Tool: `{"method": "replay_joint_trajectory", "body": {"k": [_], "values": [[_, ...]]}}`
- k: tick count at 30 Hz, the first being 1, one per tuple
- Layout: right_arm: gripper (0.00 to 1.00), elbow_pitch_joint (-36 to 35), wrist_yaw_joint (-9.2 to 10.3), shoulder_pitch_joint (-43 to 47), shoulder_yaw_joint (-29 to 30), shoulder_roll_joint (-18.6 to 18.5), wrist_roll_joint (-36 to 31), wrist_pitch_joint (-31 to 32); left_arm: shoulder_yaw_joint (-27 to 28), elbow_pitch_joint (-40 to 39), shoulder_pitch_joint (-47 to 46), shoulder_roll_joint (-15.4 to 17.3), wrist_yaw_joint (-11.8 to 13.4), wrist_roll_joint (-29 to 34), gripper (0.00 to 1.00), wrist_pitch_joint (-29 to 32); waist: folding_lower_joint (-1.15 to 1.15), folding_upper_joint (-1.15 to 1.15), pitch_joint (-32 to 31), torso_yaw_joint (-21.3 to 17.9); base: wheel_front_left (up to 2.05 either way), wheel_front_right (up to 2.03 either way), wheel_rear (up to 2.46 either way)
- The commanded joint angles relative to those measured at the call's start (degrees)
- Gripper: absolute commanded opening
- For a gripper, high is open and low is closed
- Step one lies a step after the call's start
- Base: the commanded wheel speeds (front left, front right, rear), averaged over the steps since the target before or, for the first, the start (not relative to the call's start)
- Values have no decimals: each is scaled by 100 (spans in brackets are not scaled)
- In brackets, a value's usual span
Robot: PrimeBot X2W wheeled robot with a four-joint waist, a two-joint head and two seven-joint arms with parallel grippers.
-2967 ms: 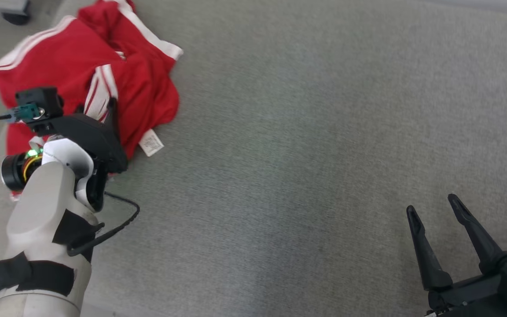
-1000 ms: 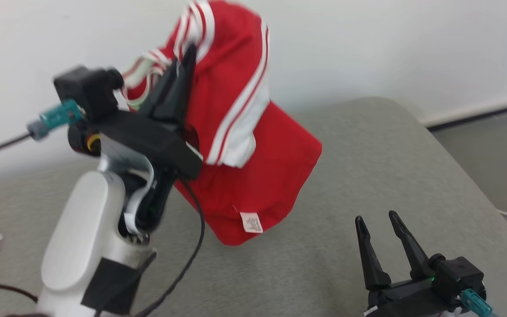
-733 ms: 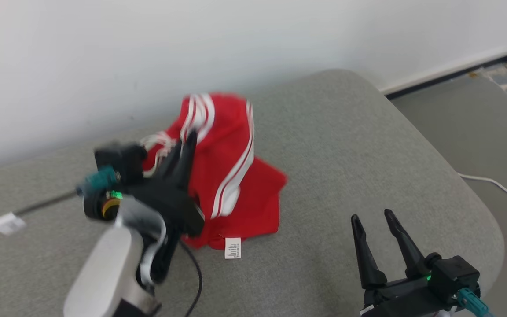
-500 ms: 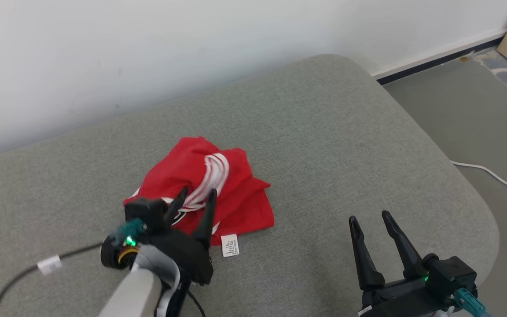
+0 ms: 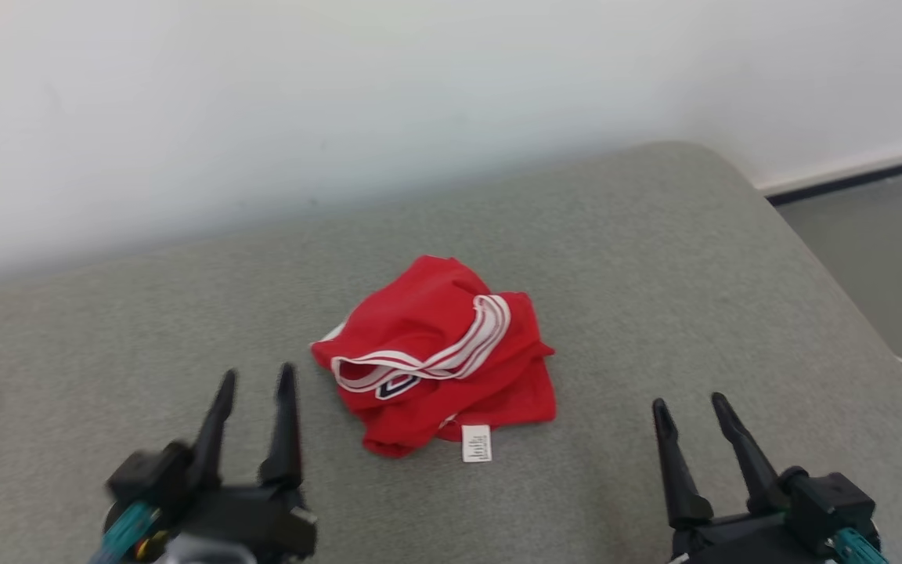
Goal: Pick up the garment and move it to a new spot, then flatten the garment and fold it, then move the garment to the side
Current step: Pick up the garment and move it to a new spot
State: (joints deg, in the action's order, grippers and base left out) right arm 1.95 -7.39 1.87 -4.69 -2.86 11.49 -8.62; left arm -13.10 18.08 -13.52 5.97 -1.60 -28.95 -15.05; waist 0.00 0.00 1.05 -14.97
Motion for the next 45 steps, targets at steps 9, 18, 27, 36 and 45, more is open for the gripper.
{"method": "replay_joint_trajectory", "body": {"k": [9, 18, 27, 36, 45], "values": [[100, 295, -19, 228, 232, -112, 83, -259, 1275, -1286, 1771, -193, -295, 821, 100, -22, 0, 0, -462, 1063, 0, 0, 0], [100, 844, -19, 395, 386, -143, 110, -292, 1680, -857, 2358, -253, -425, 1446, 100, -23, 0, 0, -679, 1471, 0, 0, 0], [100, 1106, -19, 663, 697, -95, 77, -264, 1631, -667, 2533, -239, -558, 1512, 100, -23, 0, 0, -769, 1541, 0, 0, 0], [100, 1125, -19, 622, 681, -38, 52, -280, 1499, -639, 2465, -67, -585, 1423, 100, -24, 0, 0, -769, 1422, 0, 0, 0], [100, 1153, -19, 574, 656, -19, 73, -277, 1463, -745, 2486, -18, -588, 1344, 100, -24, 0, 0, -740, 1426, 0, 0, 0]]}}
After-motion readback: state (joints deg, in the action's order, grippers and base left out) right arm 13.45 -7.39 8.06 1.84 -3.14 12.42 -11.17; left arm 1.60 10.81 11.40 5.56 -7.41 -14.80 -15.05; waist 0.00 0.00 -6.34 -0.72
